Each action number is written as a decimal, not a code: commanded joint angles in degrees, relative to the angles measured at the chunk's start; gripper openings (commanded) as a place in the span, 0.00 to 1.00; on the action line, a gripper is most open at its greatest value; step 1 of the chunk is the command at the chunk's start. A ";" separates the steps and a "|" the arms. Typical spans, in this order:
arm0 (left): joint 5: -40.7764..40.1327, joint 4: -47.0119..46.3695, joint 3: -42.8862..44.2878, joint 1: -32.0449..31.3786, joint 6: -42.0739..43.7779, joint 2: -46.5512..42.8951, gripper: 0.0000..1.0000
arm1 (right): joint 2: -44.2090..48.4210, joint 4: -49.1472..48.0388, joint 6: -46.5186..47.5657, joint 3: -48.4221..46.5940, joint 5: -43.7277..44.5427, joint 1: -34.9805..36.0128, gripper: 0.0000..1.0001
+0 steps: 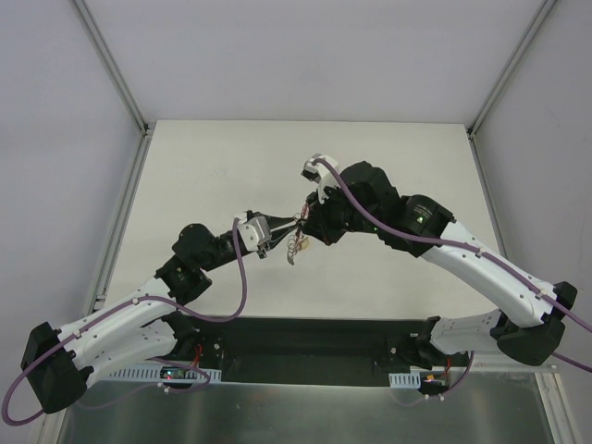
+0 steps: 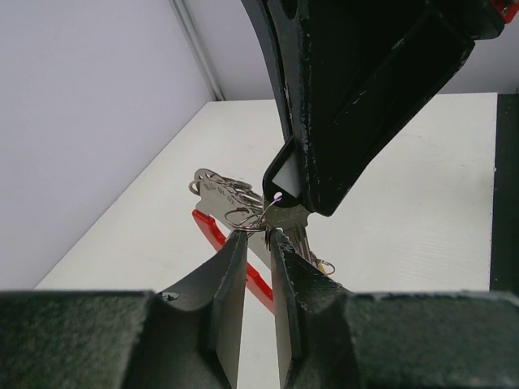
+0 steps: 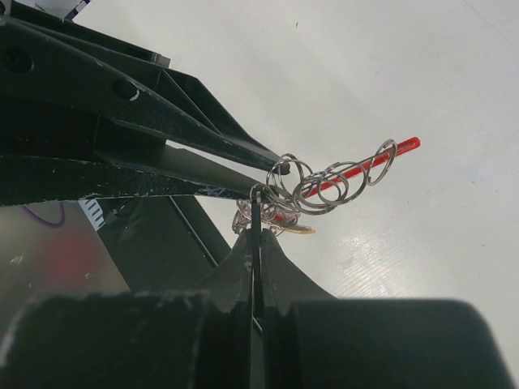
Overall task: Remove the keys from the keyring
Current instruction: Adjust the key on the keyring.
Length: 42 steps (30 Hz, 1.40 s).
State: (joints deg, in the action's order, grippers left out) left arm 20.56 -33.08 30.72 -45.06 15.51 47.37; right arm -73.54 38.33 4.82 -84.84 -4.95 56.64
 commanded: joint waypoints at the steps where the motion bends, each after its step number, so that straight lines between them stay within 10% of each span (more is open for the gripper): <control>1: 5.19 -1.37 2.24 -0.21 -1.44 0.17 0.18 | 1.73 -2.38 0.28 -1.65 -0.59 0.49 0.01; 42: 3.79 -5.24 2.76 0.23 -5.22 0.44 0.00 | 7.71 -2.64 -1.22 6.00 3.45 -1.27 0.01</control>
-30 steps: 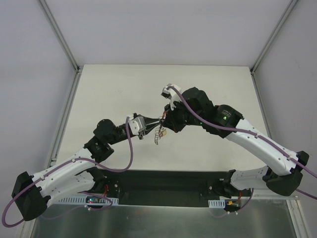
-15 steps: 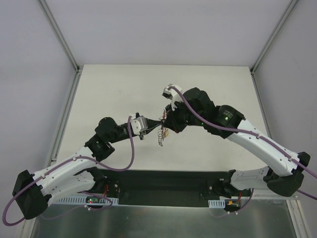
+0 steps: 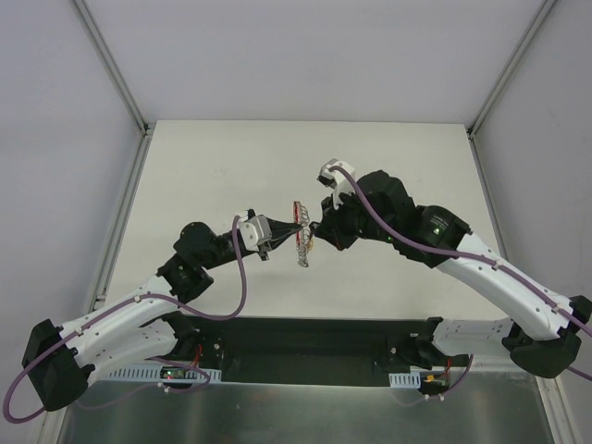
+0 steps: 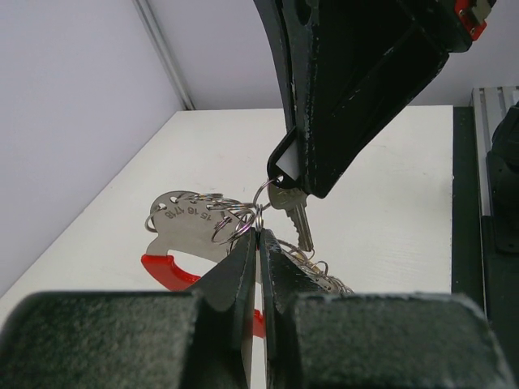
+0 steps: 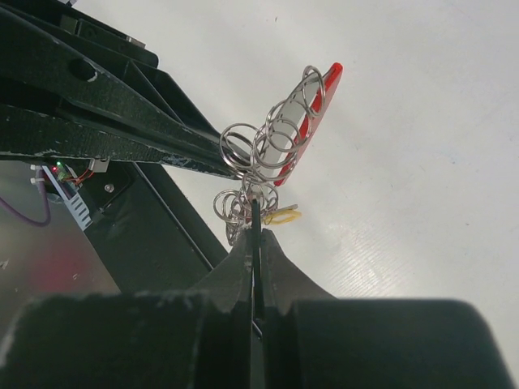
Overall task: Remove the keys from the keyring
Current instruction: Adjust the key on the keyring.
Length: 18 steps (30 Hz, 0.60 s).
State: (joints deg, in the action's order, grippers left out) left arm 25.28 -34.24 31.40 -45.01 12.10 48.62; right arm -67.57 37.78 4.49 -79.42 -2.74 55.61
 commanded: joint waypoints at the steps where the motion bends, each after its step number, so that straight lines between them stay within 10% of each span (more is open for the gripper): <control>1: -1.19 -4.17 2.18 0.28 -2.08 -0.63 0.00 | 1.91 -2.27 -0.89 1.10 1.42 -0.24 0.01; 18: -0.23 -6.10 1.74 1.42 -4.01 -1.07 0.00 | 2.18 -5.52 -2.12 5.41 0.81 -0.68 0.01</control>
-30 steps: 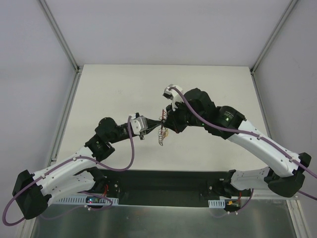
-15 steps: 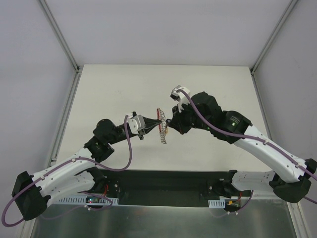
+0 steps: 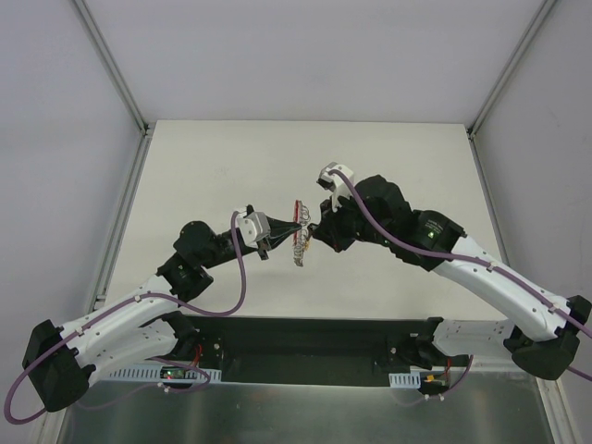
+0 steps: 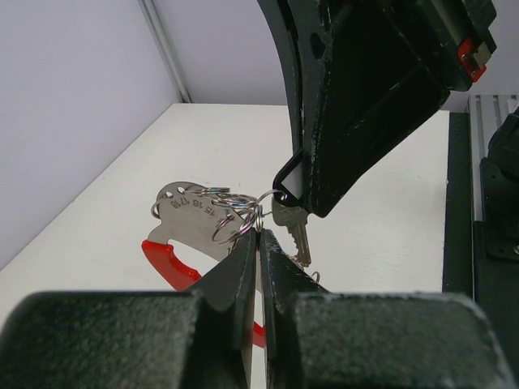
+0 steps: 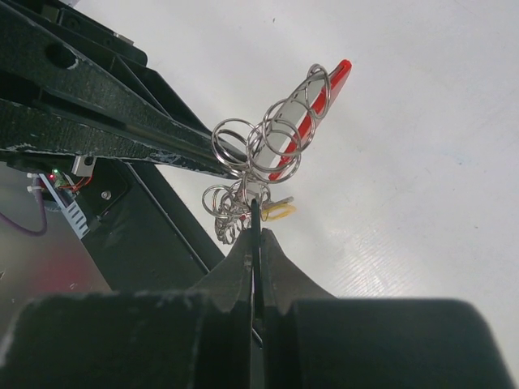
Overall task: Remove the keys from the keyring
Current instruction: Adjust the key on the keyring.
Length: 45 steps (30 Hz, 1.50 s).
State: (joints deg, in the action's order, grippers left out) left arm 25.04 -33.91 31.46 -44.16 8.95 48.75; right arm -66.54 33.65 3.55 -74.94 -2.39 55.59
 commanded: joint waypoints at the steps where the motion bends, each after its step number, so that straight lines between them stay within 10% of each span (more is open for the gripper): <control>1: 0.62 -7.04 1.50 0.57 -0.86 -1.29 0.00 | 0.98 -1.39 -1.27 1.11 0.37 -0.92 0.01; 45: 9.06 -5.29 0.88 1.45 3.79 -0.94 0.00 | 3.09 -6.58 -4.68 4.45 -7.72 -4.26 0.01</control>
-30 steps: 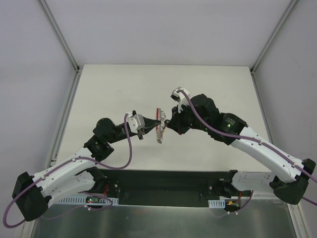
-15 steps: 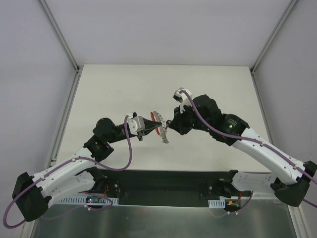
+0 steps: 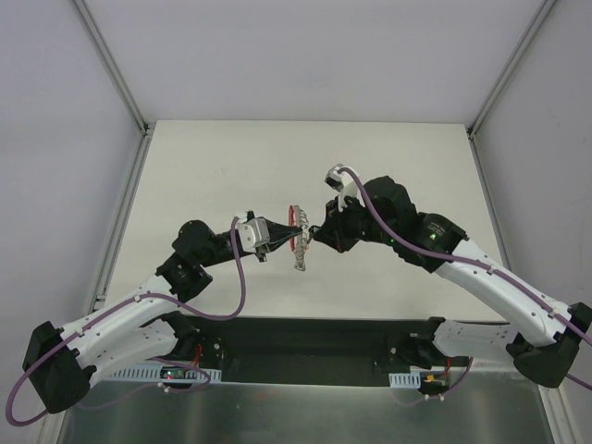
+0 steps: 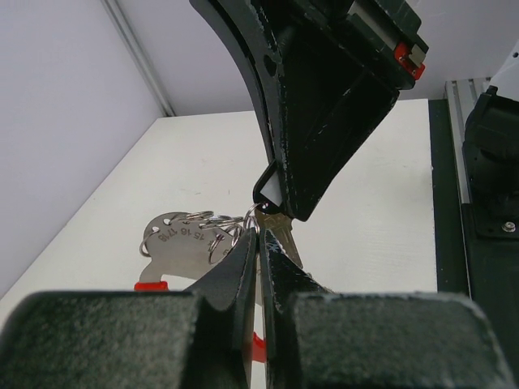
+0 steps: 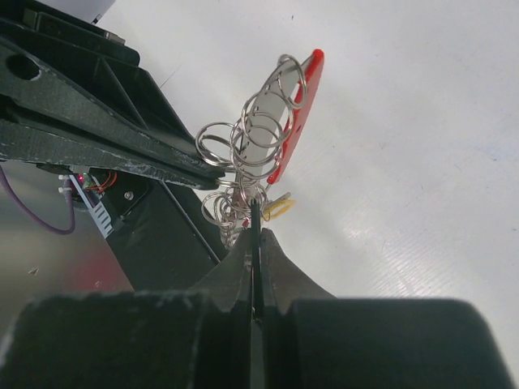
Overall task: Remove the keys from the keyring
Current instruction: Adjust the key on the keyring.
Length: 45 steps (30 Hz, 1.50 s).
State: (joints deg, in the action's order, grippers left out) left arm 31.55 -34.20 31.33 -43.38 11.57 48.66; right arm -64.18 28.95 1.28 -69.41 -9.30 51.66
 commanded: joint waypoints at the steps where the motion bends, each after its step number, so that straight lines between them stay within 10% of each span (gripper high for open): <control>1: 2.64 -5.00 1.01 0.57 1.17 -1.03 0.00 | 0.64 -1.62 -2.51 -1.26 -0.55 -0.42 0.01; 45: 3.44 -7.12 -0.04 0.66 0.91 -2.08 0.00 | -1.74 -0.74 -6.82 -1.52 -1.77 -2.97 0.01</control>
State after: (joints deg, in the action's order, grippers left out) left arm 34.48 -38.11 30.98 -43.03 12.05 47.48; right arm -66.83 29.74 -5.13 -69.43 -11.73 48.88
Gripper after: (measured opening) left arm 0.002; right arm 0.024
